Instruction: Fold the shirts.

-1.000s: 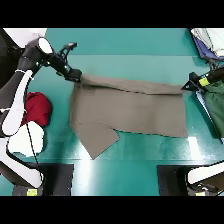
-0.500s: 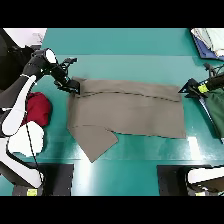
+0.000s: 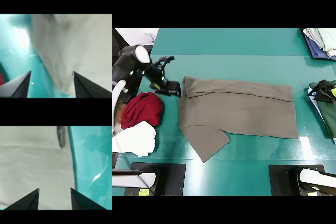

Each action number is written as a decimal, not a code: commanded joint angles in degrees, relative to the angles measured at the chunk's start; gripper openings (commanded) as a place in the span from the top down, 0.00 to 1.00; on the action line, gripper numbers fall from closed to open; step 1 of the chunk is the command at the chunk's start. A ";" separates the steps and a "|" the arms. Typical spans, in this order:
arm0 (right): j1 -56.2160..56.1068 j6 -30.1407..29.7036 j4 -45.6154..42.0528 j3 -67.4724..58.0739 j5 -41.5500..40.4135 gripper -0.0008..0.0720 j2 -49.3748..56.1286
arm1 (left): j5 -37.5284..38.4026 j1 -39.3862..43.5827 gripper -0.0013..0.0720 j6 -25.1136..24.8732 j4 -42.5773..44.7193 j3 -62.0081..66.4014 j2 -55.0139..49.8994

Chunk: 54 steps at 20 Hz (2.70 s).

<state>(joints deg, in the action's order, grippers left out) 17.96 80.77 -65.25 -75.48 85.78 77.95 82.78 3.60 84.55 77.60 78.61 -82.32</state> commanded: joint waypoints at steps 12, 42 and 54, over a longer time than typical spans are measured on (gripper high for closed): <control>0.26 -0.28 4.26 8.70 -4.63 0.40 -8.41 | -19.41 0.24 0.18 6.95 -24.24 -55.15 30.91; 8.28 -8.44 2.49 40.96 -12.46 0.60 -10.12 | -24.41 4.87 0.94 0.50 -28.72 -44.09 30.91; 8.35 -7.65 -21.24 37.00 2.95 0.96 -35.08 | -6.67 4.87 0.94 1.05 -25.59 -43.36 36.37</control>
<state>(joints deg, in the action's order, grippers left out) 26.35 72.75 -78.39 -37.30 83.35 48.97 69.89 8.47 85.12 51.13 34.94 -49.08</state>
